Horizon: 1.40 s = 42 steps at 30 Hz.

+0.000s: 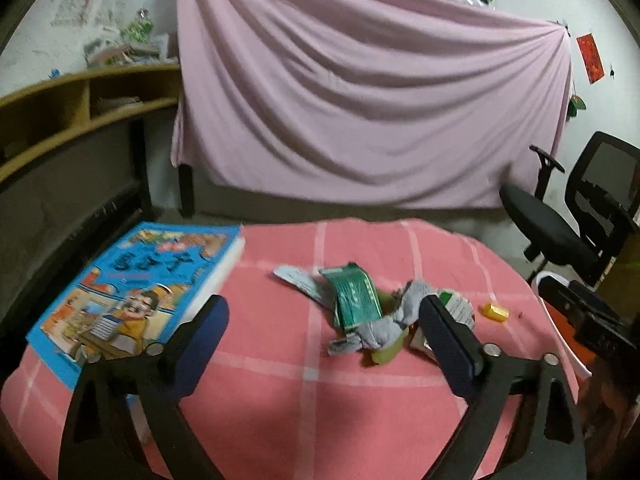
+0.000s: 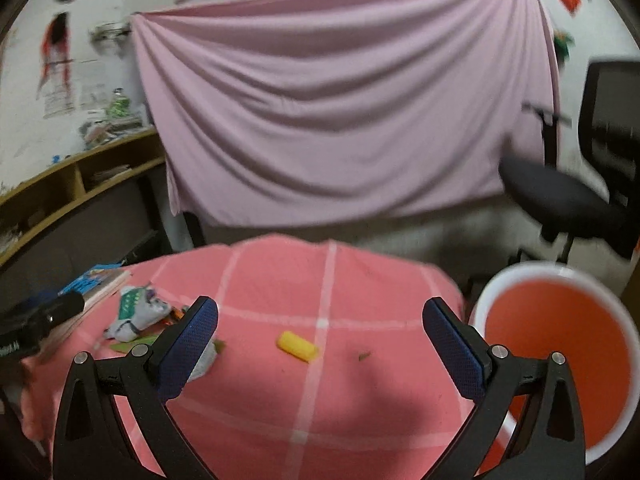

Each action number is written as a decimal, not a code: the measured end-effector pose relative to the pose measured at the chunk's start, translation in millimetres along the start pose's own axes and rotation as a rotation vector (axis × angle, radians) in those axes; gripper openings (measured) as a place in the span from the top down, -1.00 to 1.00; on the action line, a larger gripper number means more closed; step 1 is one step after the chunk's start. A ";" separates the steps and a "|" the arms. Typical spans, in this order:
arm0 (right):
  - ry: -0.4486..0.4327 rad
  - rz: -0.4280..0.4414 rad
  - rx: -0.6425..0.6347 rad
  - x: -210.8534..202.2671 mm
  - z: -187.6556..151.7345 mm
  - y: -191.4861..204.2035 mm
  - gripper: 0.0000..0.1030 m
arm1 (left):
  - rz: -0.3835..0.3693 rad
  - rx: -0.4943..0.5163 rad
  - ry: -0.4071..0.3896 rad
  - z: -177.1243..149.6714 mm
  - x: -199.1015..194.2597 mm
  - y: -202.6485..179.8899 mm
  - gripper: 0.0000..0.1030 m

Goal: Collect trash
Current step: 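Move both tools back over the remaining trash on the table, then grasp the grey wrapper with the left tool while the right tool grasps the yellow piece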

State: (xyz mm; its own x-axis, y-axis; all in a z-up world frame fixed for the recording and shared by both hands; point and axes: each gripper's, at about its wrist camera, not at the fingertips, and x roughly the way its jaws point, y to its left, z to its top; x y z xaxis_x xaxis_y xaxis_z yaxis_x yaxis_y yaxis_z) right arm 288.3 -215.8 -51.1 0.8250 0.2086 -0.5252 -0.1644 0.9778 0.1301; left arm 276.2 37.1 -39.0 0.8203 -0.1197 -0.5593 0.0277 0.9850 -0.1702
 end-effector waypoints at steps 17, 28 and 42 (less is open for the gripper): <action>0.261 0.018 -0.118 42.8 -5.5 21.5 -0.29 | -0.122 -0.016 0.203 -1.0 34.8 -12.2 0.22; 0.320 0.068 -0.106 48.2 -7.1 20.3 0.44 | -0.145 -0.027 0.206 -1.4 28.8 -13.5 0.51; 0.095 0.101 -0.177 -1.5 -6.6 28.7 0.44 | -0.199 0.001 0.087 -7.0 -7.5 -17.1 0.52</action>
State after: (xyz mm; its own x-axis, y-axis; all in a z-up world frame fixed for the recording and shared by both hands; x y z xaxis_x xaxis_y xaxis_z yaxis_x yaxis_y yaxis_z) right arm 278.7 -187.9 -52.2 0.7462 0.2984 -0.5951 -0.3430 0.9385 0.0404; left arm 265.5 20.3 -37.7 0.7462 -0.3224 -0.5824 0.1848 0.9409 -0.2840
